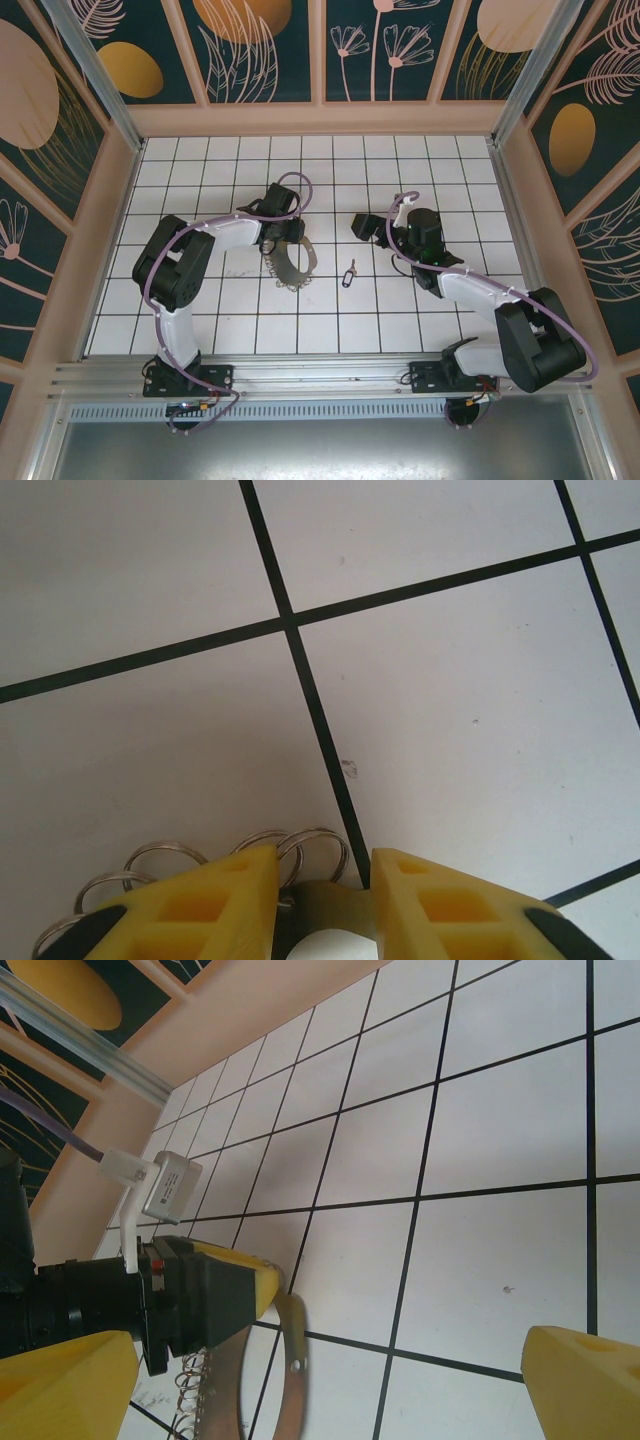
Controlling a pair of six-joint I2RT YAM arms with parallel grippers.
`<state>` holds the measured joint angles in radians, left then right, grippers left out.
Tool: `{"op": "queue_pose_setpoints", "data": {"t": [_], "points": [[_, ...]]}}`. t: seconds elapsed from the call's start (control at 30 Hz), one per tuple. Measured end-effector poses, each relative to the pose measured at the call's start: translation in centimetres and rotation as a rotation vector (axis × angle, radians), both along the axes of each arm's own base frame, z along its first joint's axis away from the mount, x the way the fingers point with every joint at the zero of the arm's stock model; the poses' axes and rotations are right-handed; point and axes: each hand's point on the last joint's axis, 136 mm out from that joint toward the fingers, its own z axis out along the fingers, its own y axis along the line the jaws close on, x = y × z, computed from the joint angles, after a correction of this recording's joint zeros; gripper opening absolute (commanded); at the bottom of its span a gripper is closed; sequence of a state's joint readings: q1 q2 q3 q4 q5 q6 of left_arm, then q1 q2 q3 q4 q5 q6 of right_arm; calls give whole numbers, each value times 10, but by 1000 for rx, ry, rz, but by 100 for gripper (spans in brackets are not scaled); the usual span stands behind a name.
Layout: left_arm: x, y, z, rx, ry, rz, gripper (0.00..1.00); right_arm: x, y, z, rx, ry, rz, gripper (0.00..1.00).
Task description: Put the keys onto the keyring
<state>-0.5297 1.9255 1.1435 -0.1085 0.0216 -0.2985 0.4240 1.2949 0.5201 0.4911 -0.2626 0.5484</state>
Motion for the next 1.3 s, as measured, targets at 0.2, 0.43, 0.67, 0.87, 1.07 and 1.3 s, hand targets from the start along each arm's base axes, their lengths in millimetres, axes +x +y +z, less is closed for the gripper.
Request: {"op": "queue_pose_setpoints", "data": {"t": [0.2,0.43,0.67,0.87,1.07,1.3], "points": [[2,5,-1,15,-22,14,40,0,0,0,0,0,0,99],[-2,9,4,20,-34,21,41,0,0,0,0,0,0,99],[-2,10,9,13,-49,22,41,0,0,0,0,0,0,99],[0,11,13,15,-65,30,41,0,0,-1,0,2,1,99],[1,12,13,19,-68,33,40,1,1,-4,-3,8,1,98],[1,13,11,30,-68,34,40,1,1,-4,-3,8,1,98]]}}
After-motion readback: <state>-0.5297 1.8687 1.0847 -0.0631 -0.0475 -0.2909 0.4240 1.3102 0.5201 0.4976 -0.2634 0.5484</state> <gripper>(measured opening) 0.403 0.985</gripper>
